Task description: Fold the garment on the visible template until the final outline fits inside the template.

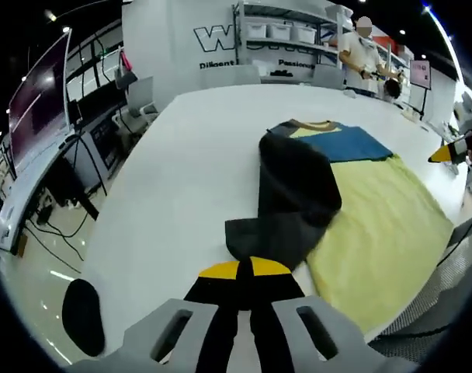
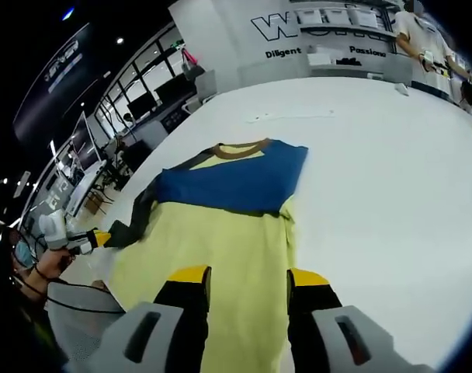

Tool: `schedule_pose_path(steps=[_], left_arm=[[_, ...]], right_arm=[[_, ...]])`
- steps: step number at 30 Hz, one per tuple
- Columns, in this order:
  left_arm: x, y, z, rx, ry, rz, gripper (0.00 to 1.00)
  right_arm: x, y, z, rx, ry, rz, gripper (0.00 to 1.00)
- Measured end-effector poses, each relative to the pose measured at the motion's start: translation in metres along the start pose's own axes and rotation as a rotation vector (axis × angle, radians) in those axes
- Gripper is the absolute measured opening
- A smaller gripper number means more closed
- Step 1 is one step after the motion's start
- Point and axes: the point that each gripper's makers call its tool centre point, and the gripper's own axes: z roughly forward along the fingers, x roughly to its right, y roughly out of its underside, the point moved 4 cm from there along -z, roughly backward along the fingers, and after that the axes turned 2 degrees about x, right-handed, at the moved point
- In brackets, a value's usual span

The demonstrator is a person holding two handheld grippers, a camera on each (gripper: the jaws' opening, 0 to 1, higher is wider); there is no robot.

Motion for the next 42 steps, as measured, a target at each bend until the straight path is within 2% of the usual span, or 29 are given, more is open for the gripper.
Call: schedule_pose_path(steps=[3,4,5,6,8,10,12,14,21,23,24,27,31,33,35,37,39,40,42], left_arm=[[-0.002,-0.014,-0.006,0.049,-0.006,0.016,0.02],[-0.004,-0.021,-0.008,0.082,-0.009,0.018,0.02],[-0.007,-0.030,-0.011,0.135,-0.038,-0.004,0.02],[-0.005,-0.040,-0.015,0.187,-0.017,-0.038,0.02],[0.000,-0.052,-0.020,0.238,0.022,-0.058,0.02],[0.002,-0.062,-0.026,0.260,0.013,0.031,0.02],[0.007,-0.070,-0.030,0.284,0.032,0.070,0.02],[0.013,-0.079,-0.034,0.318,0.061,0.074,0.02],[0.033,-0.099,-0.039,0.372,0.153,0.201,0.02],[0.041,-0.104,-0.039,0.379,0.175,0.220,0.02],[0.044,-0.106,-0.039,0.377,0.181,0.235,0.02],[0.057,-0.114,-0.039,0.403,0.227,0.289,0.02],[0.070,-0.122,-0.039,0.418,0.280,0.377,0.02],[0.076,-0.125,-0.038,0.423,0.305,0.383,0.02],[0.081,-0.128,-0.039,0.435,0.338,0.398,0.02],[0.087,-0.131,-0.039,0.438,0.364,0.455,0.02],[0.092,-0.132,-0.040,0.443,0.409,0.456,0.02],[0.093,-0.133,-0.040,0.443,0.416,0.488,0.02],[0.096,-0.132,-0.040,0.436,0.433,0.573,0.02]], right_arm=[[-0.004,-0.004,0.000,0.008,0.000,-0.018,0.36],[-0.005,-0.005,-0.001,0.010,-0.001,-0.023,0.36],[-0.008,-0.006,-0.001,0.011,-0.010,-0.032,0.37],[-0.010,-0.006,-0.001,0.003,-0.024,-0.053,0.38],[-0.016,-0.007,0.000,0.000,-0.036,-0.081,0.40],[-0.020,-0.009,0.000,0.003,-0.048,-0.088,0.41],[-0.024,-0.011,0.001,0.011,-0.061,-0.096,0.41],[-0.027,-0.013,0.001,0.015,-0.067,-0.106,0.42],[-0.045,-0.025,0.001,0.048,-0.125,-0.198,0.45],[-0.063,-0.038,-0.001,0.126,-0.219,-0.190,0.49],[-0.075,-0.043,-0.004,0.137,-0.276,-0.187,0.48],[-0.088,-0.056,-0.006,0.166,-0.277,-0.336,0.52],[-0.107,-0.061,-0.004,0.156,-0.327,-0.420,0.55],[-0.114,-0.060,-0.001,0.148,-0.347,-0.452,0.57],[-0.117,-0.059,0.001,0.146,-0.358,-0.459,0.57],[-0.122,-0.058,0.006,0.137,-0.376,-0.471,0.57],[-0.128,-0.059,0.008,0.131,-0.412,-0.462,0.57],[-0.136,-0.060,0.009,0.128,-0.468,-0.454,0.56],[-0.140,-0.066,0.011,0.125,-0.470,-0.519,0.56]])
